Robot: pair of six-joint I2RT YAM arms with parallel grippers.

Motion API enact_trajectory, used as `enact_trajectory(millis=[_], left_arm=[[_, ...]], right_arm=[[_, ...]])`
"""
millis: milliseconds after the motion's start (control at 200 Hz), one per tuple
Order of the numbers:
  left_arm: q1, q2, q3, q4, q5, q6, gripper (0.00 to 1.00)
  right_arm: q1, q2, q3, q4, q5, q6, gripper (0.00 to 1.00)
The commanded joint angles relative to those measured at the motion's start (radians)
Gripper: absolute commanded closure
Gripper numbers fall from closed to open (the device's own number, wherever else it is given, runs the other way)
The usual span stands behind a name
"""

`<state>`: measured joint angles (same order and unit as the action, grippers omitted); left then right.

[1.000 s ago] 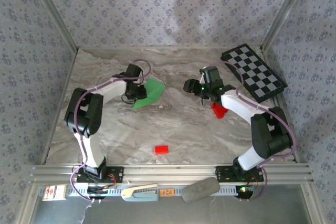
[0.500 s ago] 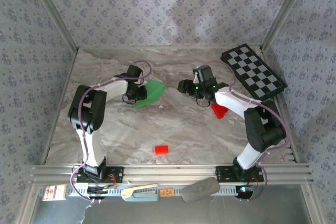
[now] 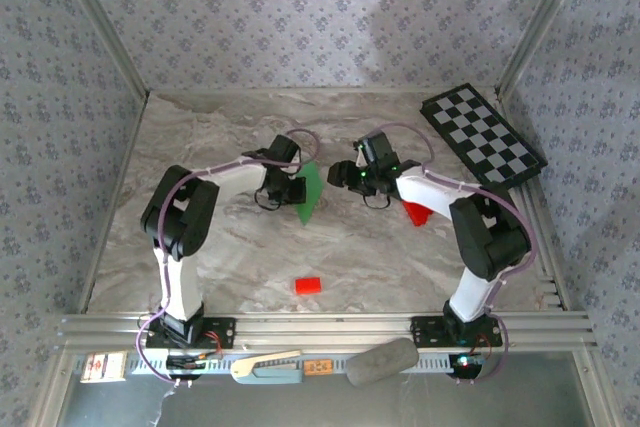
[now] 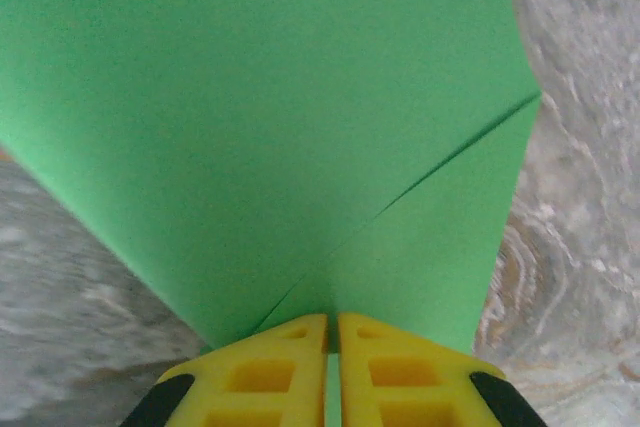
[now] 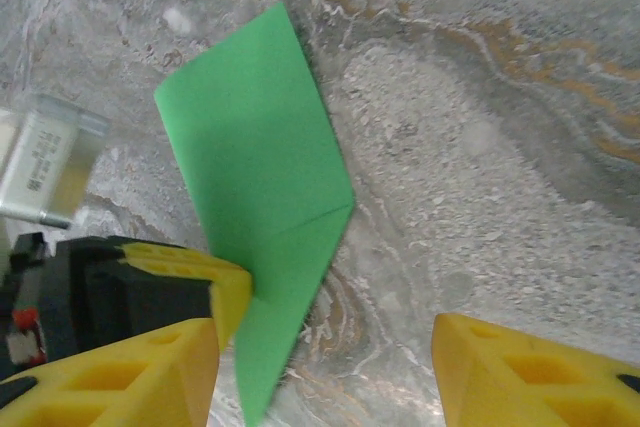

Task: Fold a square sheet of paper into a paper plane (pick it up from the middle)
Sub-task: Fold the wing for the fifth time at the center of the table.

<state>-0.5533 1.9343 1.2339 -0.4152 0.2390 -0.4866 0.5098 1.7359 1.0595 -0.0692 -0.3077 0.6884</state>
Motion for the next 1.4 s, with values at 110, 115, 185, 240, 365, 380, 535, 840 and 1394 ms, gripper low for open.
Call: enact_trajectory(millis=[110,115,185,240,365,380,535,840,1394], left_arm=[[-0.006,-0.008,-0.013,0.001,0.019,0.011,0.88],[-0.006,-0.009,-0.013,0.001,0.019,0.01,0.88],[-0.004,-0.018,-0.013,0.009,0.018,0.0,0.88],[-0.002,-0.019,-0.014,0.014,0.019,-0.008,0.88],[0.004,-0.015,-0.021,0.025,0.02,-0.02,0.89],[0.005,-0.015,-0.022,0.025,0.02,-0.022,0.89],[0.007,-0.017,-0.028,0.032,0.021,-0.027,0.9],[0.015,-0.021,-0.045,0.04,0.017,-0.027,0.91],[0.026,-0.115,-0.057,0.066,0.063,-0.127,0.84]], right_arm=[[0.03,0.079,0.036,0.04,-0.077,0.049,0.46],[0.031,0.081,0.036,0.041,-0.079,0.051,0.47],[0.037,0.11,0.054,0.046,-0.095,0.06,0.51],[0.044,0.131,0.07,0.044,-0.102,0.062,0.53],[0.056,0.177,0.108,0.022,-0.117,0.062,0.59],[0.058,0.181,0.111,0.02,-0.119,0.061,0.59],[0.068,0.227,0.167,-0.009,-0.127,0.051,0.67],[0.04,0.323,0.295,-0.105,-0.072,0.008,0.76],[0.032,0.409,0.368,-0.257,0.005,0.11,0.75]])
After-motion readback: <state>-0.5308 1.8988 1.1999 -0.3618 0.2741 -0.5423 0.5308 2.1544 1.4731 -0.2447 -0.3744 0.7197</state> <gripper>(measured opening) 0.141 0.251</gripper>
